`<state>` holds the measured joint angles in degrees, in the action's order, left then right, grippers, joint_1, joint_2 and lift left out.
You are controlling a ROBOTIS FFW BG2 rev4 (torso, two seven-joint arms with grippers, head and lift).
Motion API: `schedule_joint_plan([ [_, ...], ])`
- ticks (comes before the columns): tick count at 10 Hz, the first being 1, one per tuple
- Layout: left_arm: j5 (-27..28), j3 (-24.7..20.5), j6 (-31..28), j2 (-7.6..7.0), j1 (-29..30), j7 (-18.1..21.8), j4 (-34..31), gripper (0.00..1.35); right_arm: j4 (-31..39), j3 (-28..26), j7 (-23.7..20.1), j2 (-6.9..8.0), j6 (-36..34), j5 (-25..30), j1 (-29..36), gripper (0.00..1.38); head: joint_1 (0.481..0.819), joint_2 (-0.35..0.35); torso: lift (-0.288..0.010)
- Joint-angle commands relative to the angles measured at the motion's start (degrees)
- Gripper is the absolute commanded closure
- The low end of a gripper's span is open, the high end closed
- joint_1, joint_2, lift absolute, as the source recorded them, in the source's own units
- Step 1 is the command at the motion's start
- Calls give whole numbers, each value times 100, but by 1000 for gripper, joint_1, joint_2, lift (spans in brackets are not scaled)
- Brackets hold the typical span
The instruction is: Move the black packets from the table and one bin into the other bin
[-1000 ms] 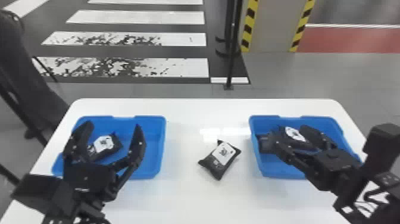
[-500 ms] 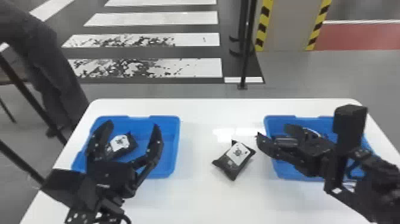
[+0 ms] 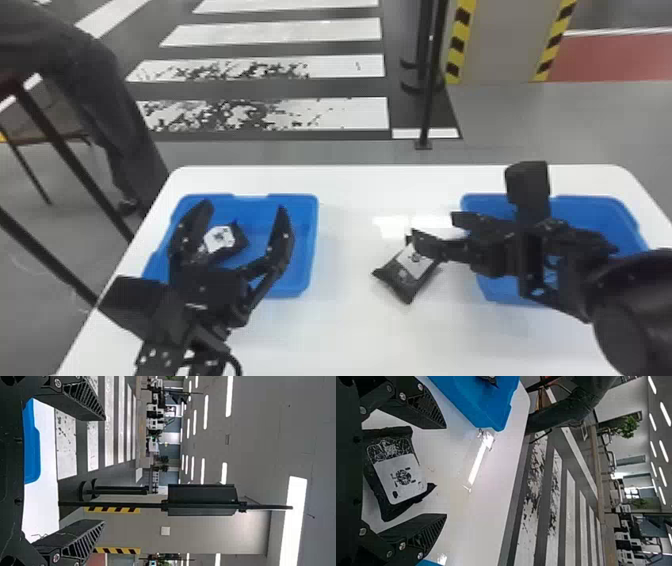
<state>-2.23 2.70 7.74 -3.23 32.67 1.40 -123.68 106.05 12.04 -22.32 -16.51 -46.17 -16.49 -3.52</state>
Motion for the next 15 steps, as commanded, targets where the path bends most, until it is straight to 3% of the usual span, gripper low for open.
schedule_joint_plan([
  [1, -63, 4, -43, -2, -33, 0, 0, 111, -558, 270, -106, -19, -9, 4, -323, 248, 695, 112, -110],
  [6, -177, 4, -169, -11, -47, 9, 42, 111, -1992, 979, -458, -36, 441, 38, -1083, 246, 695, 135, -110],
  [13, -212, 16, -183, -19, -89, 9, 98, 111, -3314, 1904, -660, -27, 652, 4, -1786, 252, 695, 148, -110],
  [14, -223, 27, -183, -19, -103, 9, 112, 111, -3314, 1984, -651, -19, 624, 118, -1842, 286, 695, 150, -110],
  [15, -223, 27, -183, -19, -103, 9, 112, 111, -3272, 1996, -651, -19, 525, 255, -1856, 657, 695, 154, -110],
])
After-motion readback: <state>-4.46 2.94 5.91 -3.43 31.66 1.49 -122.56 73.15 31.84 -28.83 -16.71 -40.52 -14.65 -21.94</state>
